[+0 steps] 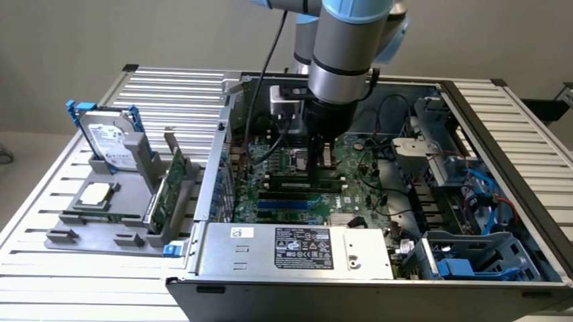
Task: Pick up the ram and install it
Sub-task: 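Insert the ram into the slot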
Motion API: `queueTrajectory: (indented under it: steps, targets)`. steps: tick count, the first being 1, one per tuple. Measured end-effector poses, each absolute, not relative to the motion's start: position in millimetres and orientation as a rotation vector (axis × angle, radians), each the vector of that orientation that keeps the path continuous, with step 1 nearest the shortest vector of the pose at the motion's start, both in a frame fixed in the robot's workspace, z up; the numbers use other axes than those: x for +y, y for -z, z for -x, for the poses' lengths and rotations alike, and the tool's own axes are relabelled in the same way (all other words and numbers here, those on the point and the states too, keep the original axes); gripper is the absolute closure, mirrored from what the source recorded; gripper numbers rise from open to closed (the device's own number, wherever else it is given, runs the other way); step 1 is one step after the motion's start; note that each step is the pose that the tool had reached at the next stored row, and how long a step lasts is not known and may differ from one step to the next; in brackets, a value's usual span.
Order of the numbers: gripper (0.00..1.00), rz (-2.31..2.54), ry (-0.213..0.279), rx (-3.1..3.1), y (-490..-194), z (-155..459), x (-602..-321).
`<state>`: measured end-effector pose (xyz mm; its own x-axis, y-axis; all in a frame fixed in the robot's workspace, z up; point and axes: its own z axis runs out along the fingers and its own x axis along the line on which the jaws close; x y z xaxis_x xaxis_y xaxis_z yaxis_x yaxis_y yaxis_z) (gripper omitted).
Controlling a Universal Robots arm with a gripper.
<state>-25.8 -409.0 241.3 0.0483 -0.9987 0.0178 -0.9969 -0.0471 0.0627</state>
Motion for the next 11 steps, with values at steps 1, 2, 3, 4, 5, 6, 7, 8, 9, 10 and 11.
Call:
queueTrajectory:
  steps: [1,2,3,4,5,6,7,8,9,10,11]
  targets:
    - [0.66,-2.232,0.047,-2.128,-244.8,26.4,-409.0]
    - [0.66,-2.232,0.047,-2.128,-248.2,27.2,-409.0]
    - [0.66,-2.232,0.048,-2.128,-251.6,28.1,-409.0]
    - [0.66,-2.232,0.048,-2.128,-253.5,28.7,-409.1]
    - [0.66,-2.232,0.048,-2.128,-253.8,28.8,-409.1]
    - [0.66,-2.232,0.048,-2.128,-253.7,28.8,-409.1]
    - [0.68,-2.232,0.048,-2.128,-253.8,28.8,-409.1]
    - [0.75,-2.232,0.048,-2.128,-253.7,28.8,-409.1]
    - [0.81,-2.232,0.048,-2.128,-253.8,28.8,-409.1]
    - [0.87,-2.232,0.048,-2.128,-253.8,28.8,-409.1]
    - [0.87,-2.232,0.048,-2.128,-253.8,28.8,-409.1]
